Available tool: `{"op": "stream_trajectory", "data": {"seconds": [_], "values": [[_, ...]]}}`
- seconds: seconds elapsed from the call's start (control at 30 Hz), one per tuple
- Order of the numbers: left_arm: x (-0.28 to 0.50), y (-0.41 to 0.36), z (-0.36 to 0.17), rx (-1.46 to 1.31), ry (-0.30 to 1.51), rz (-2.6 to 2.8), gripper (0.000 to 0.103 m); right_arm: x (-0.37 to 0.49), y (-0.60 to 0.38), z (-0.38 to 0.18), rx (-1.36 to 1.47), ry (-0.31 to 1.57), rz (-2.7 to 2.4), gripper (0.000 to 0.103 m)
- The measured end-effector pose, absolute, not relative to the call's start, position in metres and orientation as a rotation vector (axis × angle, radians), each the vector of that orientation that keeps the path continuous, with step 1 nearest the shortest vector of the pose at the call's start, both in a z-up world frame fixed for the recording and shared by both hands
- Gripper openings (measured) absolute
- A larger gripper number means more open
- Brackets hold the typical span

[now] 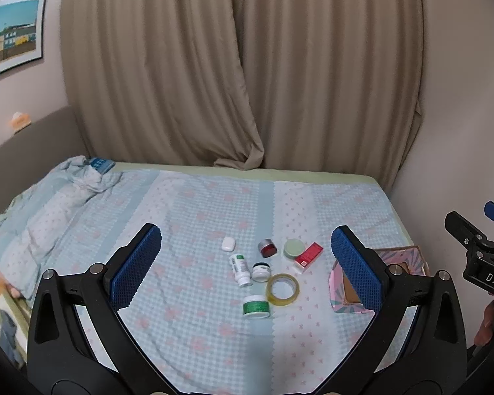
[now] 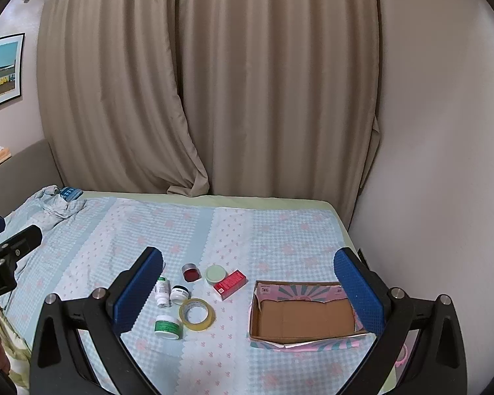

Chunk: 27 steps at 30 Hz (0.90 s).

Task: Organize rigid objects

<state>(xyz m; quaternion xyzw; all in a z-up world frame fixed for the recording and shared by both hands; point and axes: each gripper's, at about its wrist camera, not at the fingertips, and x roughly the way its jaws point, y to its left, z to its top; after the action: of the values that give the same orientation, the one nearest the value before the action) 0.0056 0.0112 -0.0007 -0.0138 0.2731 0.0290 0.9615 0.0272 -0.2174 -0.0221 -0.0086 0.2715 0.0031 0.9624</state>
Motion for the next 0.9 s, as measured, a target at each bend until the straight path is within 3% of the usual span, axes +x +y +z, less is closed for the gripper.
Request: {"op": "stream_trajectory", "data": {"seconds": [0.9], "values": [[0.0095, 0.0127, 0.0009, -0.037, 0.541, 0.022, 0.102, 0.0243, -0.2232, -0.0248, 0.011, 0.518, -0.028, 0.103]]}}
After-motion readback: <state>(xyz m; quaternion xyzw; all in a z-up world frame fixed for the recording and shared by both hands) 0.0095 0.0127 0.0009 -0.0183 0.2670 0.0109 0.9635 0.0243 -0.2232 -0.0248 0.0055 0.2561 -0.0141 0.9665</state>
